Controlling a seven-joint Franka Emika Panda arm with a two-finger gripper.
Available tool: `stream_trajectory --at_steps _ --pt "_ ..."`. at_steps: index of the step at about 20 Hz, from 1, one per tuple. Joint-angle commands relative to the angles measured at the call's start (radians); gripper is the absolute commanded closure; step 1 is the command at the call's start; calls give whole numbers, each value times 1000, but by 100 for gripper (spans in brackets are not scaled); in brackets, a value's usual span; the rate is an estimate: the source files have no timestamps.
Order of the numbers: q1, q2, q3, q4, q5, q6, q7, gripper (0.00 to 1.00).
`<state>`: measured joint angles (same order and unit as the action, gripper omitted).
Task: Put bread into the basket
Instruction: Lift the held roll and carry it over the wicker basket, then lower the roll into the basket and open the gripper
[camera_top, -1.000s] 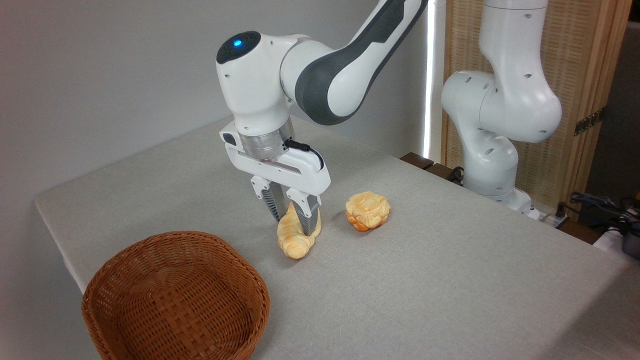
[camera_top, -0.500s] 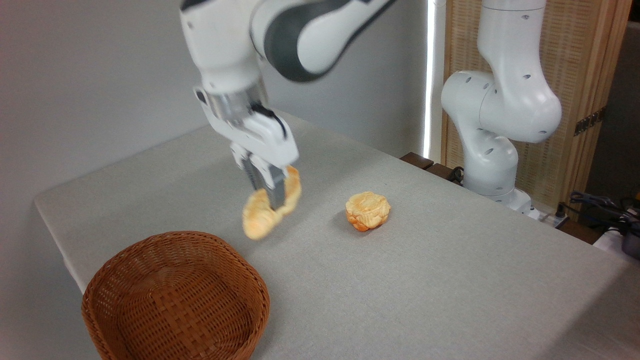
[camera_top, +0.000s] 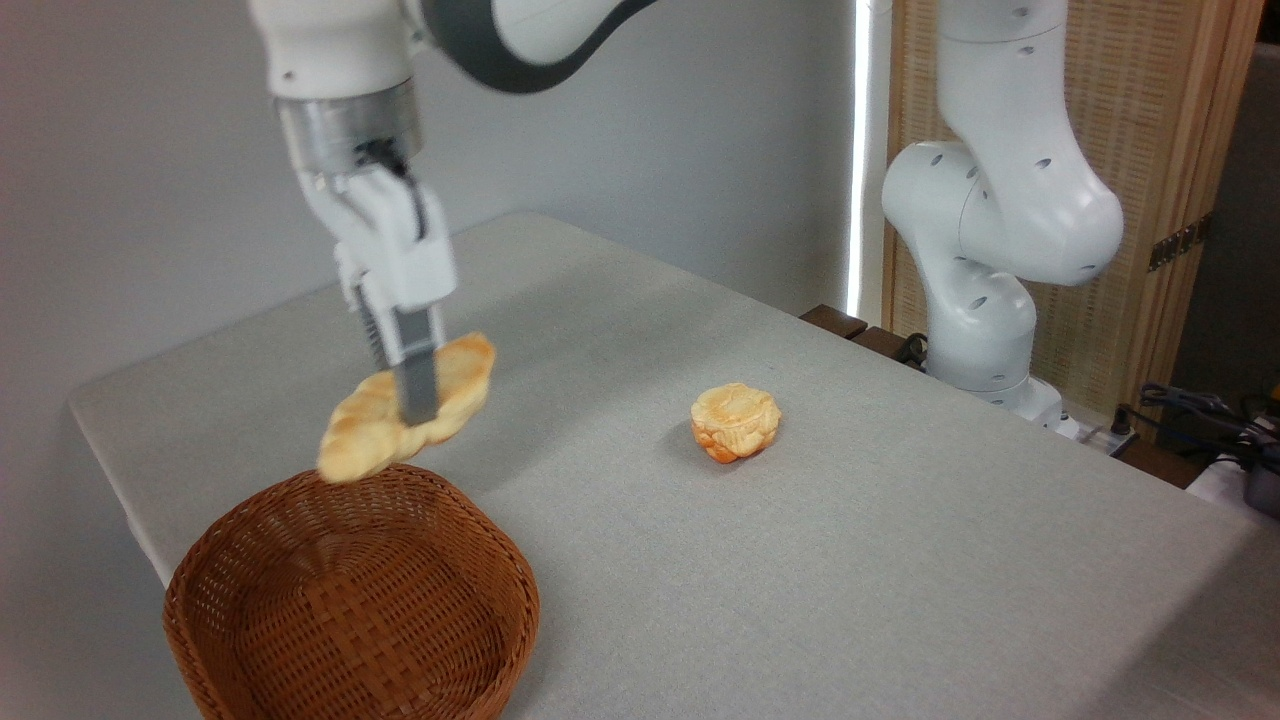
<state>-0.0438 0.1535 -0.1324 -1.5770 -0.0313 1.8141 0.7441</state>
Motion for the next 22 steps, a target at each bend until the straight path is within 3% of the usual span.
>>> stream_trajectory --at_steps 1,3,4,5,14,18,22 --pt "-7 133 2 86 19 155 78 48" --pt "-8 182 -7 86 48 243 77 15" --pt "-11 190 -9 86 68 251 74 3" --pt "-13 204 -18 86 102 254 67 0" --pt "-13 224 -64 80 116 251 -41 0" --pt "-13 224 -82 80 117 251 -160 0" --pt "-13 224 -88 80 117 251 -172 0"
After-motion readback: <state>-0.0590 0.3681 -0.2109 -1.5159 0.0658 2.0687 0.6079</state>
